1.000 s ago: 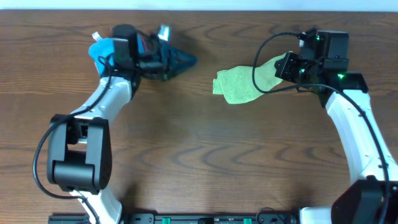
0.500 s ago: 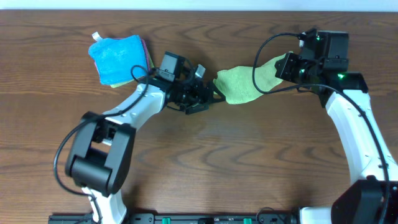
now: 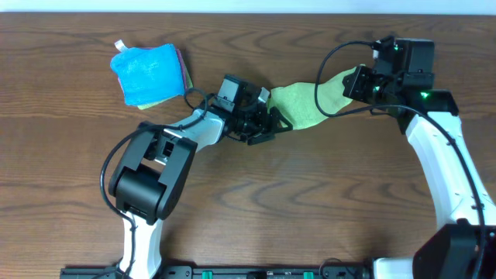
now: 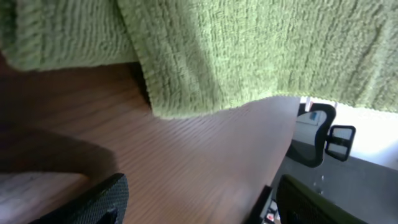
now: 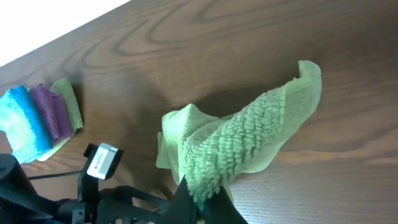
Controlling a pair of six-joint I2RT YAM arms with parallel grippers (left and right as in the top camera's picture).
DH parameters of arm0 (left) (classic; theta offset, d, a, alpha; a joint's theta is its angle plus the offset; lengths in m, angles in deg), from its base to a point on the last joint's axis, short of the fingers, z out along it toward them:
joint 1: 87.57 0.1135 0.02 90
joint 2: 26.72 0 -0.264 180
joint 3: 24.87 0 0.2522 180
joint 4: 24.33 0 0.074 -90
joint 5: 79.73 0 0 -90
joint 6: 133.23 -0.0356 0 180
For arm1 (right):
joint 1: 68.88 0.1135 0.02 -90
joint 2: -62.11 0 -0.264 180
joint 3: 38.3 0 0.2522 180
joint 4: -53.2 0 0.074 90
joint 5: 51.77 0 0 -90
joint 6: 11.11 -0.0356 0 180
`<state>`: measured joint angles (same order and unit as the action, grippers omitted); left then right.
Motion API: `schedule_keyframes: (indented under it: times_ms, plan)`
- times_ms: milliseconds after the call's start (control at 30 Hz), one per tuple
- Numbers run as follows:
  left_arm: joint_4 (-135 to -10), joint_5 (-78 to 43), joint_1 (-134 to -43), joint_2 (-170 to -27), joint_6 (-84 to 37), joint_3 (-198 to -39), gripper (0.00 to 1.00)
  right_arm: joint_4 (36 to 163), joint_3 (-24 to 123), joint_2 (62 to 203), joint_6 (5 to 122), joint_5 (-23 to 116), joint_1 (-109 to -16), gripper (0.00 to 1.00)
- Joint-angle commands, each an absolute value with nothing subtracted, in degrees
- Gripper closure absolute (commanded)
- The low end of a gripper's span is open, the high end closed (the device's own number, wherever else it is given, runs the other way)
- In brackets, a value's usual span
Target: Fold the cloth
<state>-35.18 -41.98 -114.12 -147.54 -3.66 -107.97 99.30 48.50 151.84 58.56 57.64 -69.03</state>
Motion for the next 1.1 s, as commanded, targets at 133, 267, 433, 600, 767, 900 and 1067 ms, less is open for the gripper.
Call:
schedule_keyframes:
  times_ms: [133,267,433,600,767,900,1067]
  plan:
    - [-34.59,-35.99,-114.77,-149.11,-1.76,-108.08,0.23,99.34,49.46,150.82,59.23,57.34,-68.85,0.99]
    - [-33.34,-32.84,-114.77,-149.31,-1.1,-108.08,0.23,99.32,49.46,150.82,59.23,57.84,-68.85,0.99]
    - [-30.26,-31.03,-114.88,-149.31,0.77,-108.08,0.23,99.32,49.46,150.82,59.26,57.97,-68.85,0.99]
    - [-29.04,-29.33,-115.32,-149.35,1.26,-108.08,0.27,99.3,49.46,150.82,59.23,57.99,-68.85,0.99]
    - [-26.76,-29.48,-115.74,-151.69,4.03,-108.08,0.29,99.32,49.46,150.82,59.23,58.19,-68.85,0.99]
    - [-23.92,-30.68,-115.91,-153.39,5.34,-108.1,0.3,99.32,49.46,150.82,59.23,58.17,-68.85,0.99]
    - [-21.87,-29.3,-116.94,-153.85,7.22,-108.1,0.29,99.28,49.46,150.82,59.23,58.17,-68.85,0.99]
